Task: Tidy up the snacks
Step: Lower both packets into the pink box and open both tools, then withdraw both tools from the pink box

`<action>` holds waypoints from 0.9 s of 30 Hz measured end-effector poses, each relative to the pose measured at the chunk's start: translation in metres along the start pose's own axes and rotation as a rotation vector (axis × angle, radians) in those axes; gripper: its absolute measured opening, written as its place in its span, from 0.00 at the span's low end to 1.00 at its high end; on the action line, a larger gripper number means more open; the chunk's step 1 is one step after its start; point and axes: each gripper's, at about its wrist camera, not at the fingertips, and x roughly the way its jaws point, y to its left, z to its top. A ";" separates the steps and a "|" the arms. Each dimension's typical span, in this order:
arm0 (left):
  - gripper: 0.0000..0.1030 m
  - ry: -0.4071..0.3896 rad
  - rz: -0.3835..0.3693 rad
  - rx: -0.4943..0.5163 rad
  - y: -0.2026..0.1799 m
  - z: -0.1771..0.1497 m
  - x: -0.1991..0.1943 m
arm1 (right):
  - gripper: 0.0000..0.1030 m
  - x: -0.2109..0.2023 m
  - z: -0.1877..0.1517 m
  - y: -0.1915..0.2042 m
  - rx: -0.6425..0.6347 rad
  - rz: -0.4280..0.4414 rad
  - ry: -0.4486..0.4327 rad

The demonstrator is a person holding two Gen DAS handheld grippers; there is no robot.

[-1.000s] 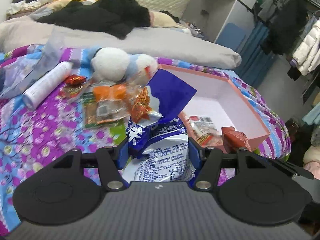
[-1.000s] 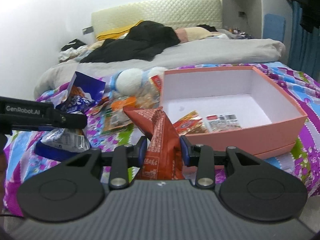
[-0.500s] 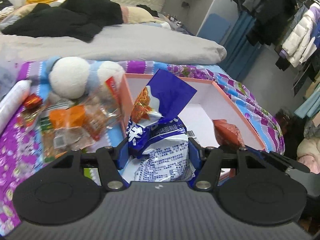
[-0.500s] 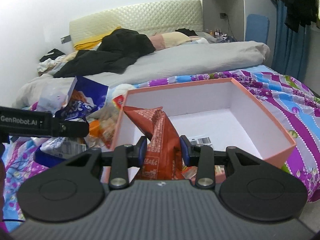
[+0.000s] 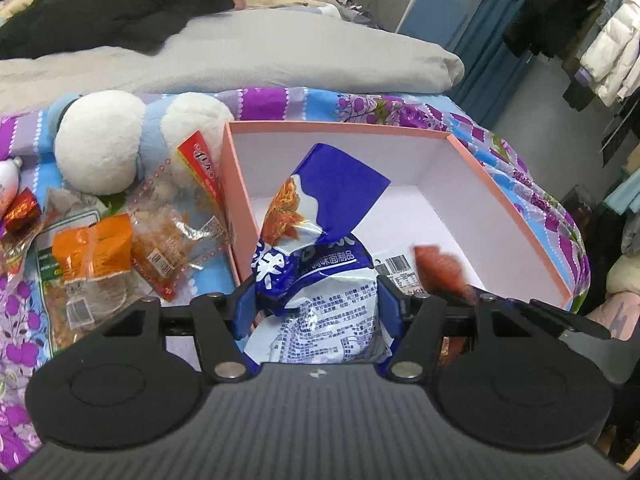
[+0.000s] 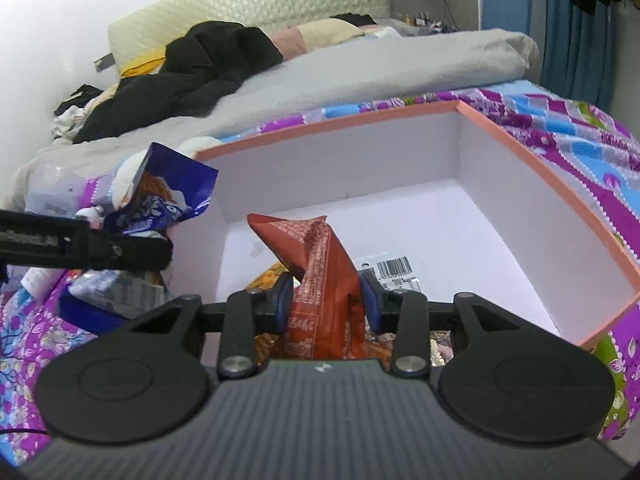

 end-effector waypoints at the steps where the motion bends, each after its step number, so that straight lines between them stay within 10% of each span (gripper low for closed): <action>1: 0.64 0.003 0.005 0.010 -0.001 0.001 0.001 | 0.40 0.001 0.000 -0.001 0.003 -0.003 0.003; 7: 0.74 -0.006 0.016 0.001 -0.002 0.003 -0.005 | 0.66 0.000 -0.001 -0.001 0.006 -0.003 -0.001; 27: 0.74 -0.154 0.042 0.017 -0.014 -0.045 -0.141 | 0.66 -0.099 -0.013 0.032 -0.038 0.079 -0.127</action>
